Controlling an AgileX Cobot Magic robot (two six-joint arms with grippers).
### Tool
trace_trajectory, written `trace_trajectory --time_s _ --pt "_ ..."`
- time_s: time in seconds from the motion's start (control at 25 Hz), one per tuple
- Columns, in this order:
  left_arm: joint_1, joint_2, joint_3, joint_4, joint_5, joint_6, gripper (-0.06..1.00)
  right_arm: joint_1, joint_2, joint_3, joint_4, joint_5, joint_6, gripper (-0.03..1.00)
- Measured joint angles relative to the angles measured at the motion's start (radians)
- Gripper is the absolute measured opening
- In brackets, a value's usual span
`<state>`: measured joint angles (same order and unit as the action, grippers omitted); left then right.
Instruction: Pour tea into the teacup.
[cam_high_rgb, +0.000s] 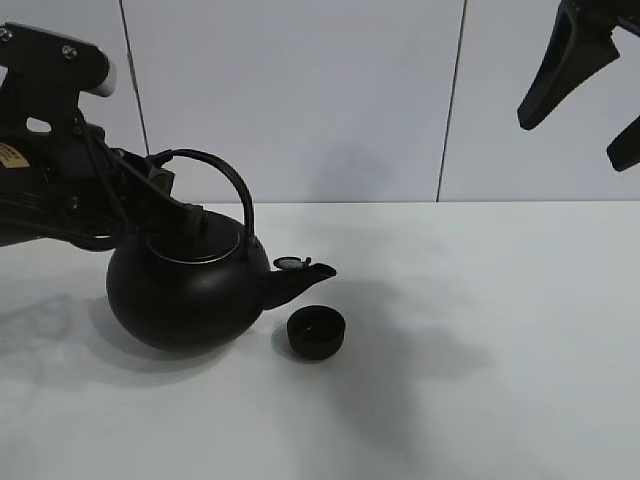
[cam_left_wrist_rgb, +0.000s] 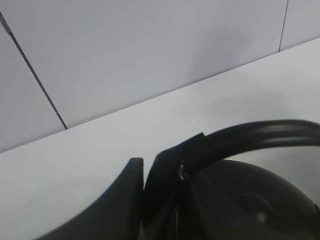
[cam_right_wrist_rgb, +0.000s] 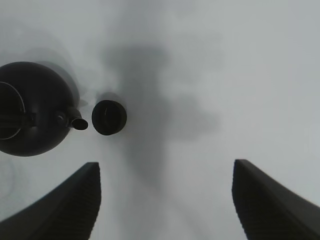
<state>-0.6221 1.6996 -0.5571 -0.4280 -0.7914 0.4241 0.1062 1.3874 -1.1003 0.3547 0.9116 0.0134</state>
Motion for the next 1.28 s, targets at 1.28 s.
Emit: trace_trajectory --time_s 1.28 --pt "0.027 0.000 0.000 0.023 0.000 0.063 0.15 0.000 0.000 0.000 -0.002 -0.010 0.000 0.50"
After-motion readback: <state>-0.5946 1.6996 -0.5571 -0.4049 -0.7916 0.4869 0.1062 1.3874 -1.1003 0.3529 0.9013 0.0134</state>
